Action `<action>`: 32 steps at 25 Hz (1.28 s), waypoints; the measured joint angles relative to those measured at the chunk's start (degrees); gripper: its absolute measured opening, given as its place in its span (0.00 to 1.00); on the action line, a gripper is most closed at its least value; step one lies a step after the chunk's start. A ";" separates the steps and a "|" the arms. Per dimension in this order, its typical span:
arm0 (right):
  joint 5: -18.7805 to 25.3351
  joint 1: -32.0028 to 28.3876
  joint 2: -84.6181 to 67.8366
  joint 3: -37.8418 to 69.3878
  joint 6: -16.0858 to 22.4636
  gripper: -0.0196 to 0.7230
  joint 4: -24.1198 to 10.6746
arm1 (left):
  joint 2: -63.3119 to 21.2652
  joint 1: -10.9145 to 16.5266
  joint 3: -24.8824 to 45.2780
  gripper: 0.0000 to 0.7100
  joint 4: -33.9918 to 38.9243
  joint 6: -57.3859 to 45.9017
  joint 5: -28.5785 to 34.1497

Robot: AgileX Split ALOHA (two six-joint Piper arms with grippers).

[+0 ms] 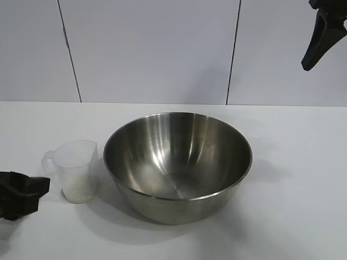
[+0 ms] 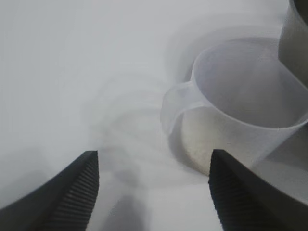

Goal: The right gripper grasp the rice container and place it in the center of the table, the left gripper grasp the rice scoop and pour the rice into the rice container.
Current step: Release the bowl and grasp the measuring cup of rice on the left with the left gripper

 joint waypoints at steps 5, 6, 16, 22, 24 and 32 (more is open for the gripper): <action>0.00 0.00 0.00 0.00 0.00 0.73 0.00 | 0.65 0.00 -3.01 0.67 -0.31 0.00 0.07; -0.02 0.00 0.00 0.00 0.00 0.73 0.00 | 0.65 0.00 -3.77 0.67 -0.31 0.00 0.07; -0.31 0.00 0.00 0.00 0.00 0.73 0.00 | 2.82 0.00 -6.94 0.67 -0.53 -0.05 0.07; -0.40 0.00 0.00 0.00 0.00 0.73 0.02 | 3.89 0.00 -8.64 0.67 -0.54 -0.05 0.08; -0.44 0.00 0.00 0.00 0.00 0.73 0.14 | 3.95 0.00 -9.01 0.67 -0.54 -0.05 0.08; -0.44 0.00 0.00 0.00 0.00 0.73 0.24 | 3.95 0.00 -9.59 0.67 -0.54 -0.20 0.08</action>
